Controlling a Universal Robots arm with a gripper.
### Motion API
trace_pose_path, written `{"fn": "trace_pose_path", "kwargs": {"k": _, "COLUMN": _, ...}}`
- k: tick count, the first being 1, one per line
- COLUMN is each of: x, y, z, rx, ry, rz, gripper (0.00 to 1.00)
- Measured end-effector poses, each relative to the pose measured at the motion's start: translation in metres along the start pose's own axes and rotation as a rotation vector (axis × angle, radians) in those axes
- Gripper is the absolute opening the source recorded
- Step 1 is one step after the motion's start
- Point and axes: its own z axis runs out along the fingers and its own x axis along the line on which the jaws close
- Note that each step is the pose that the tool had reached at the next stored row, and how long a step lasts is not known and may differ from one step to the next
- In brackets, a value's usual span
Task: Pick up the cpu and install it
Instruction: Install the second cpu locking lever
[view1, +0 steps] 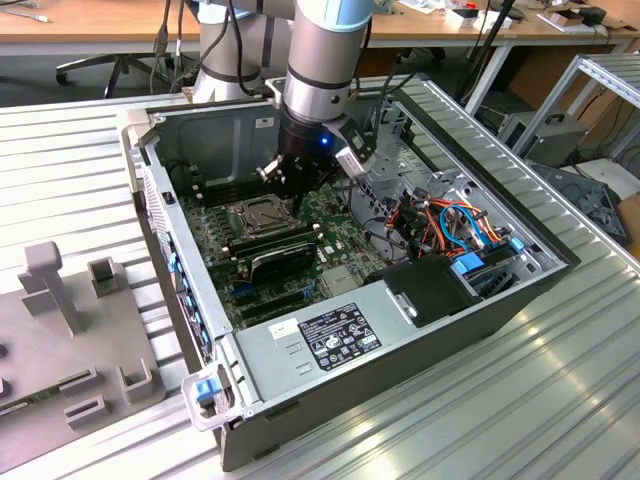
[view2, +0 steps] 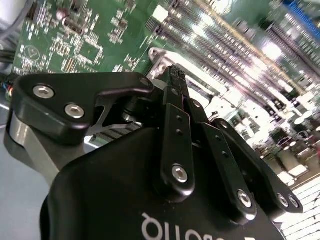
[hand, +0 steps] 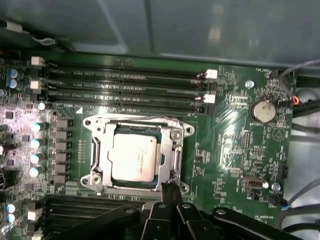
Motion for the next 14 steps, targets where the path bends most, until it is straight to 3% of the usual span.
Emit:
{"fn": "trace_pose_path", "kwargs": {"k": 2, "x": 0.0002, "y": -0.0033, "z": 0.0001, "rx": 0.0001, "ry": -0.0001, "rz": 0.0, "gripper": 0.11}}
{"fn": "trace_pose_path", "kwargs": {"k": 9, "x": 0.0019, "y": -0.0057, "z": 0.0002, "rx": 0.0001, "ry": 0.0, "rz": 0.0, "gripper": 0.11}}
{"fn": "trace_pose_path", "kwargs": {"k": 14, "x": 0.008, "y": -0.0058, "z": 0.0021, "rx": 0.0002, "ry": 0.0, "rz": 0.0, "gripper": 0.11}}
